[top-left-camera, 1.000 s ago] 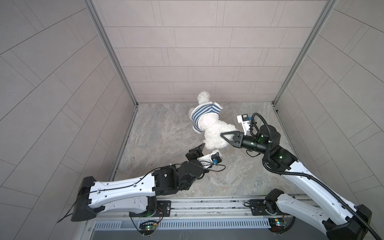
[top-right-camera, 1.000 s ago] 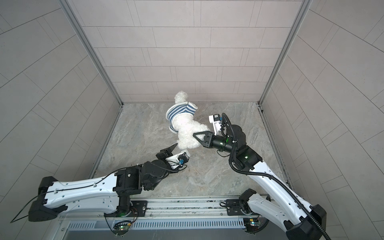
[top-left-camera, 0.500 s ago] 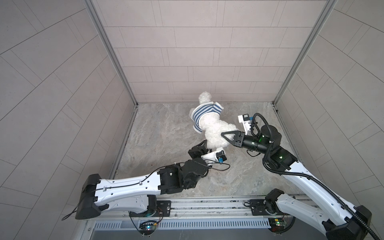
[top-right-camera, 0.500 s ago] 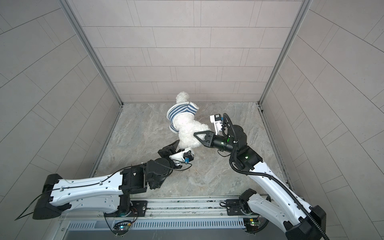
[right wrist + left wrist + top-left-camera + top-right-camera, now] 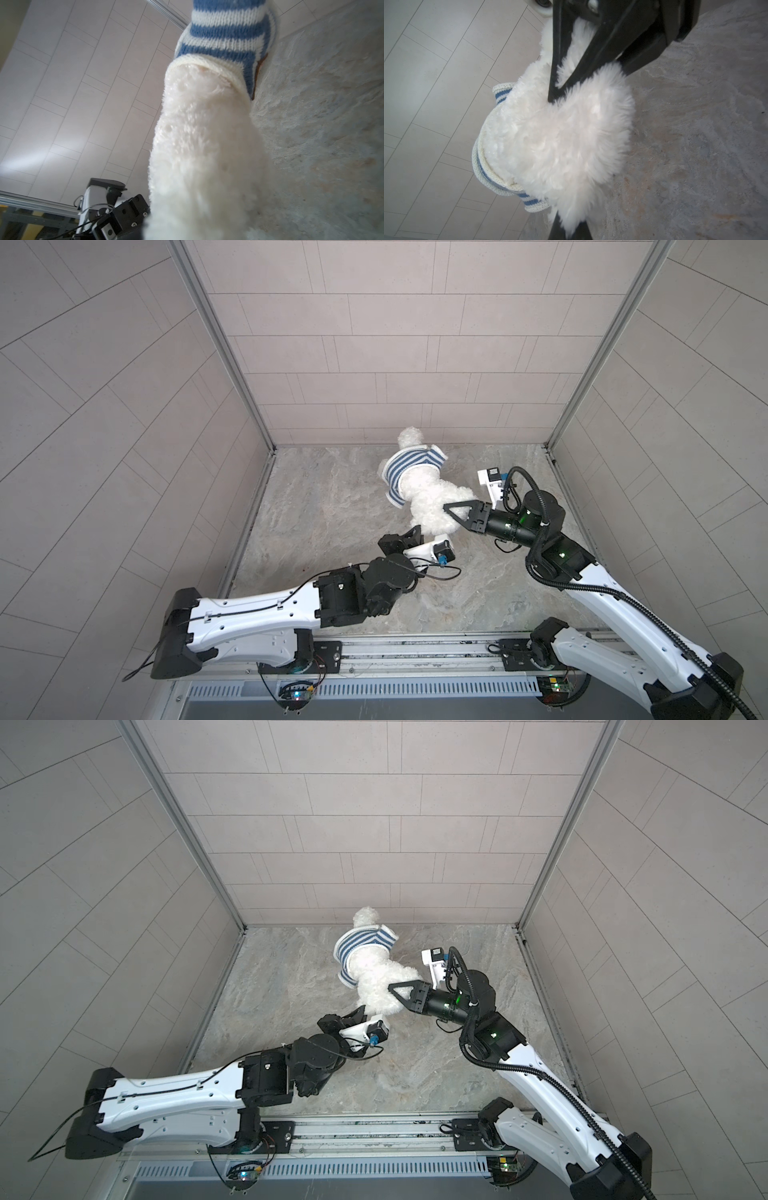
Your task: Dress the teddy bear
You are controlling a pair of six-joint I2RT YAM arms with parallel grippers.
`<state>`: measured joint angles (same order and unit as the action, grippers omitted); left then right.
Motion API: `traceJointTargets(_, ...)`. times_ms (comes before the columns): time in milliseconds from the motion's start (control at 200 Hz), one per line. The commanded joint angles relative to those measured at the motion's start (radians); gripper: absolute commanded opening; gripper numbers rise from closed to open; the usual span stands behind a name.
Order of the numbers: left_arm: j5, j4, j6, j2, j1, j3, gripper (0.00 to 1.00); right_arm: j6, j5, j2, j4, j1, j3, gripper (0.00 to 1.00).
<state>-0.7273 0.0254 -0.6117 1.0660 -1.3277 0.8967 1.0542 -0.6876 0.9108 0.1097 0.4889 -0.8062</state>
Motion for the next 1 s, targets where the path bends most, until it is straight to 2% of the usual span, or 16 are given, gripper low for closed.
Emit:
traceJointTargets(0, 0.124, 0.06, 0.144, -0.066, 0.045, 0.055, 0.0, 0.074, -0.021, -0.027, 0.163, -0.016, 0.04, 0.36)
traceJointTargets(30, 0.153, 0.076, 0.173, -0.083, 0.067, 0.06, 0.0, 0.073, -0.024, -0.03, 0.164, -0.018, 0.045, 0.41)
traceJointTargets(115, 0.258, 0.138, 0.252, -0.133, 0.135, 0.083, 0.0, 0.044, -0.029, -0.05, 0.13, -0.018, 0.051, 0.65)
traceJointTargets(165, 0.341, 0.189, 0.29, -0.156, 0.181, 0.102, 0.0, 0.002, -0.038, -0.066, 0.089, -0.018, 0.047, 0.71)
traceJointTargets(295, 0.529, 0.324, 0.337, -0.187, 0.257, 0.155, 0.0, -0.226, -0.044, -0.13, -0.118, -0.018, 0.012, 0.73)
traceJointTargets(416, 0.671, 0.405, 0.371, -0.216, 0.311, 0.178, 0.0, -0.426, -0.065, -0.2, -0.222, -0.016, -0.014, 0.73)
traceJointTargets(611, 0.845, 0.475, 0.402, -0.244, 0.368, 0.204, 0.0, -0.572, -0.122, -0.245, -0.237, 0.004, -0.052, 0.73)
traceJointTargets(806, 0.917, 0.474, 0.427, -0.218, 0.375, 0.227, 0.0, -0.687, -0.125, -0.219, -0.28, 0.064, -0.12, 0.75)
traceJointTargets(996, 0.875, 0.446, 0.45, -0.154, 0.374, 0.249, 0.0, -0.791, -0.014, -0.207, -0.402, 0.11, -0.167, 0.8)
